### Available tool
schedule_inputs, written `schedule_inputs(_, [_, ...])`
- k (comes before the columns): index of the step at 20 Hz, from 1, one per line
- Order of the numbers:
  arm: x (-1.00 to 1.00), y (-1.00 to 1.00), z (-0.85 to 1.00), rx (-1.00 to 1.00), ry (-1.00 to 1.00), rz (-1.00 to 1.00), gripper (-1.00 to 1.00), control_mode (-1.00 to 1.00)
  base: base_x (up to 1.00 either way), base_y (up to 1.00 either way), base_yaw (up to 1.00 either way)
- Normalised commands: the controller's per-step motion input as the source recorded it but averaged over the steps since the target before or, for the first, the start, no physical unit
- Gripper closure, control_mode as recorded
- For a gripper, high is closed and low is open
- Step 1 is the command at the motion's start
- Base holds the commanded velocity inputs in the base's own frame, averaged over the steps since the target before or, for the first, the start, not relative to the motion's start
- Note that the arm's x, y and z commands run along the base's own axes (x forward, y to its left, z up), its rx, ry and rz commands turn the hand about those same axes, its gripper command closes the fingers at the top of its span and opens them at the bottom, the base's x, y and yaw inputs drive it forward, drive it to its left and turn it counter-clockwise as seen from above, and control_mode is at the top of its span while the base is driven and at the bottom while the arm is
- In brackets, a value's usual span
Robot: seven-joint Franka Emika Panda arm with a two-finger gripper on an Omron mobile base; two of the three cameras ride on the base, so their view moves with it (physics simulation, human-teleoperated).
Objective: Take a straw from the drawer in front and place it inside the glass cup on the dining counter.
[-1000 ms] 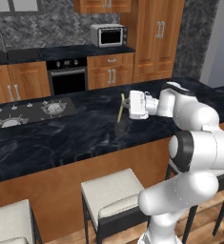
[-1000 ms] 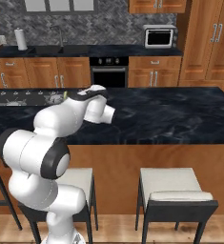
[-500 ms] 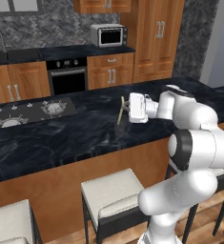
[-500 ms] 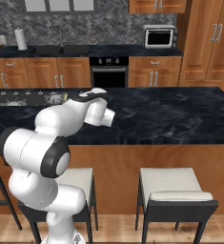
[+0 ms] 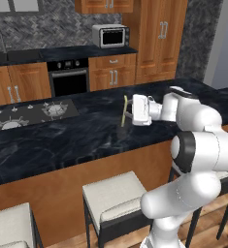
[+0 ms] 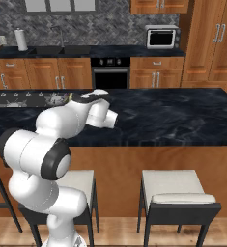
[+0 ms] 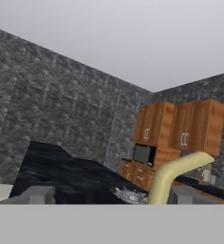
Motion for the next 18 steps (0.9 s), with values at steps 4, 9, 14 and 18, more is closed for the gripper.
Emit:
schedule_inputs(4, [0.0, -0.02, 0.0, -0.11, 0.0, -0.01, -1.0, -1.0, 0.0, 0.0, 0.0])
schedule_inputs(9, [0.0, -0.02, 0.0, -0.15, 0.04, -0.05, -1.0, -1.0, 0.0, 0.0, 0.0])
schedule_inputs(14, [0.0, 0.0, 0.02, -0.16, 0.16, -0.11, -1.0, -1.0, 0.0, 0.0, 0.0])
schedule_inputs(18, [0.01, 0.0, 0.05, -0.12, 0.28, -0.16, -1.0, -1.0, 0.0, 0.0, 0.0])
